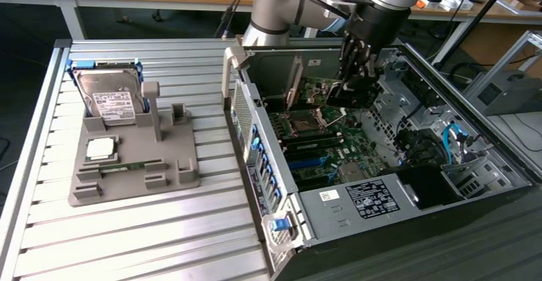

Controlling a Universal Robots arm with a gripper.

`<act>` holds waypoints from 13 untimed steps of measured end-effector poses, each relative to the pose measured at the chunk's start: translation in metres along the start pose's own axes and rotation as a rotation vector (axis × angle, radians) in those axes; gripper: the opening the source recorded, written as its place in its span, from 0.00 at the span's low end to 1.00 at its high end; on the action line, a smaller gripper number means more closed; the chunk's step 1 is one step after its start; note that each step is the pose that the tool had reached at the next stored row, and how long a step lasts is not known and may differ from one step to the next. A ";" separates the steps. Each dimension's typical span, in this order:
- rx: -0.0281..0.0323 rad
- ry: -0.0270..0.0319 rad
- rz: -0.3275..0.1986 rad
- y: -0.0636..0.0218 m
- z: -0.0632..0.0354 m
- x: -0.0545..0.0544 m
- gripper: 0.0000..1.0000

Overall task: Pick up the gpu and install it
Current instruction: 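Insert the gpu into the slot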

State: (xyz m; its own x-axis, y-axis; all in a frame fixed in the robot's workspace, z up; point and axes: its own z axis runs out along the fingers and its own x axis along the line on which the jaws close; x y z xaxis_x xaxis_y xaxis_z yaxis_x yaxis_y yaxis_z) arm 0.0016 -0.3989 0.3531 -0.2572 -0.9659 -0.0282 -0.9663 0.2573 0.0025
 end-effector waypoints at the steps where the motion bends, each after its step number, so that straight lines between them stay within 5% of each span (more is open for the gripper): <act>1: -0.0002 0.0000 -0.009 0.0000 0.0001 0.000 0.27; 13: -0.0019 0.0001 -0.067 0.0000 0.0002 0.000 0.27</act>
State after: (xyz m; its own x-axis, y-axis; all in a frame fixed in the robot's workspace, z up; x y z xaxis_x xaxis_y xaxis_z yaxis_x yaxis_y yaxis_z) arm 0.0016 -0.3989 0.3529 -0.1919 -0.9810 -0.0283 -0.9814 0.1919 0.0025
